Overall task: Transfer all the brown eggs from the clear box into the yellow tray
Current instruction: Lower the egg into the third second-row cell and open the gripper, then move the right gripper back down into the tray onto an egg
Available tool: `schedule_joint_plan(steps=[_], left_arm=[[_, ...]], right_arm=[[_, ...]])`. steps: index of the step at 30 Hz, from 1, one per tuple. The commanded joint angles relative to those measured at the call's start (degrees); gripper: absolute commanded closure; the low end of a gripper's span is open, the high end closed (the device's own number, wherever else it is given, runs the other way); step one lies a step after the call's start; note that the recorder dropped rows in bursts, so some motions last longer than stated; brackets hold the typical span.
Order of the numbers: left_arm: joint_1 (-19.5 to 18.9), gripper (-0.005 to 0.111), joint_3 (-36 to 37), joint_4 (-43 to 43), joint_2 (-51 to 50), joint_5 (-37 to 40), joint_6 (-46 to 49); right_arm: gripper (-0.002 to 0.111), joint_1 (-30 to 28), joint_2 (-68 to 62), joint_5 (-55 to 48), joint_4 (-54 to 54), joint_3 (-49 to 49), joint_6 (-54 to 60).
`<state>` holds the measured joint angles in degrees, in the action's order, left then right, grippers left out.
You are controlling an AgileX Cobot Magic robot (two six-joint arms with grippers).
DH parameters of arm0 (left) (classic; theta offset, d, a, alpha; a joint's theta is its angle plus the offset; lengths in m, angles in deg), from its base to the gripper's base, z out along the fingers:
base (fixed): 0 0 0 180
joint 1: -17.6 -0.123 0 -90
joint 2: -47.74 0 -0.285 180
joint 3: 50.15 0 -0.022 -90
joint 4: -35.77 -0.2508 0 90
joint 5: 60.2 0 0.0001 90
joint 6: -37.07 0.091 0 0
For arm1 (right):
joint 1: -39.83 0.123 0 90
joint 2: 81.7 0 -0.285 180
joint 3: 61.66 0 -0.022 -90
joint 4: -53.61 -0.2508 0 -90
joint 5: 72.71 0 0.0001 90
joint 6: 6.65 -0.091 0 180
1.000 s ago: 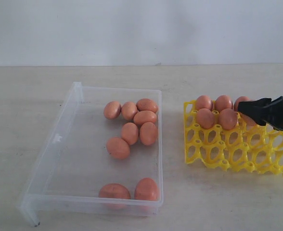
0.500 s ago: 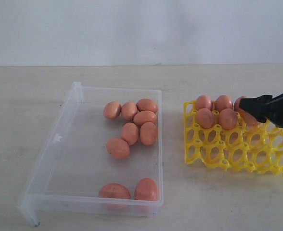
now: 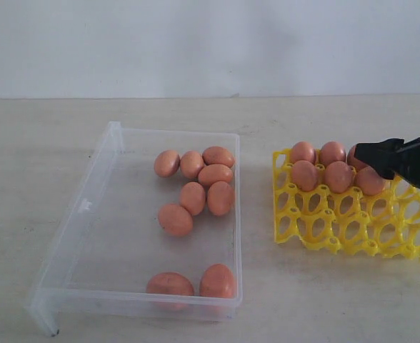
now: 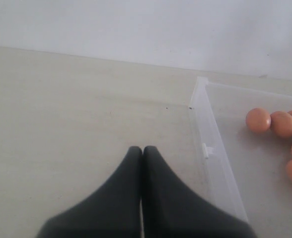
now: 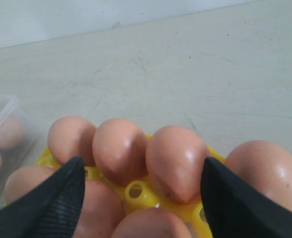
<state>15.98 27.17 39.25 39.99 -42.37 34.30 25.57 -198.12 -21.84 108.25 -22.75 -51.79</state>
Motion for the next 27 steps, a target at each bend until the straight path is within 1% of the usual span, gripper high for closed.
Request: schedule_joint_plan(steps=[1, 3, 4, 6, 8, 10, 11, 13, 14, 15, 18, 21, 23, 24, 25, 26, 27], left_arm=[[0.31, 0.111, -0.1, 0.13, -0.04, -0.39, -0.03], [0.31, 0.111, -0.1, 0.13, -0.04, -0.39, -0.03], [0.31, 0.111, -0.1, 0.13, -0.04, -0.39, -0.03], [0.31, 0.111, -0.1, 0.13, -0.04, -0.39, -0.03], [0.31, 0.111, -0.1, 0.13, -0.04, -0.39, -0.03], [0.31, 0.111, -0.1, 0.13, -0.04, -0.39, -0.03], [0.31, 0.111, -0.1, 0.13, -0.04, -0.39, -0.03], [0.31, 0.111, -0.1, 0.13, -0.04, -0.39, -0.03], [0.31, 0.111, -0.1, 0.13, -0.04, -0.39, -0.03], [0.31, 0.111, -0.1, 0.13, -0.04, -0.39, -0.03], [0.31, 0.111, -0.1, 0.13, -0.04, -0.39, -0.03], [0.31, 0.111, -0.1, 0.13, -0.04, -0.39, -0.03], [0.31, 0.111, -0.1, 0.13, -0.04, -0.39, -0.03], [0.31, 0.111, -0.1, 0.13, -0.04, -0.39, -0.03], [0.31, 0.111, -0.1, 0.13, -0.04, -0.39, -0.03], [0.31, 0.111, -0.1, 0.13, -0.04, -0.39, -0.03], [0.31, 0.111, -0.1, 0.13, -0.04, -0.39, -0.03]], right_arm=[[0.045, 0.13, 0.74, 3.65, 0.31, -0.16, -4.6], [0.047, 0.13, 2.05, 6.9, 2.07, -0.16, -7.48], [0.051, 0.13, 3.15, 9.03, 3.16, -0.16, -9.05], [0.063, 0.13, 5.88, 12.81, 4.85, -0.16, -11.64], [0.083, 0.39, 10.02, 16.09, 5.45, -0.16, -14.55], [0.102, 1.67, 15.26, 17.28, 6.5, -1.02, -17.48], [0.108, 3.0, 18.1, 16.91, 7.81, -2.19, -18.99], [0.108, 7.12, 23.29, 14.55, 9.53, -4.61, -20.36], [0.108, 9.93, 26.09, 11.37, 10.49, -5.95, -20.32], [0.108, 12.53, 28.2, 7.69, 12.19, -7.82, -20.32], [0.108, 23.67, 34.11, -11.28, 20.47, -13.87, -20.21], [0.108, 37.62, 35.44, -40.96, 30.54, -18.32, -20.1], [0.108, 45.83, 33.79, -65.96, 31.11, -20.0, -19.61], [0.108, 48.23, 32.51, -77.12, 29.45, -21.42, -18.52], [0.108, 50.0, 30.67, -84.03, 26.08, -23.28, -16.21], [0.108, 50.47, 28.74, -89.01, 19.82, -25.7, -10.66], [0.108, 50.47, 26.79, -90.78, 10.41, -28.66, -0.23]])
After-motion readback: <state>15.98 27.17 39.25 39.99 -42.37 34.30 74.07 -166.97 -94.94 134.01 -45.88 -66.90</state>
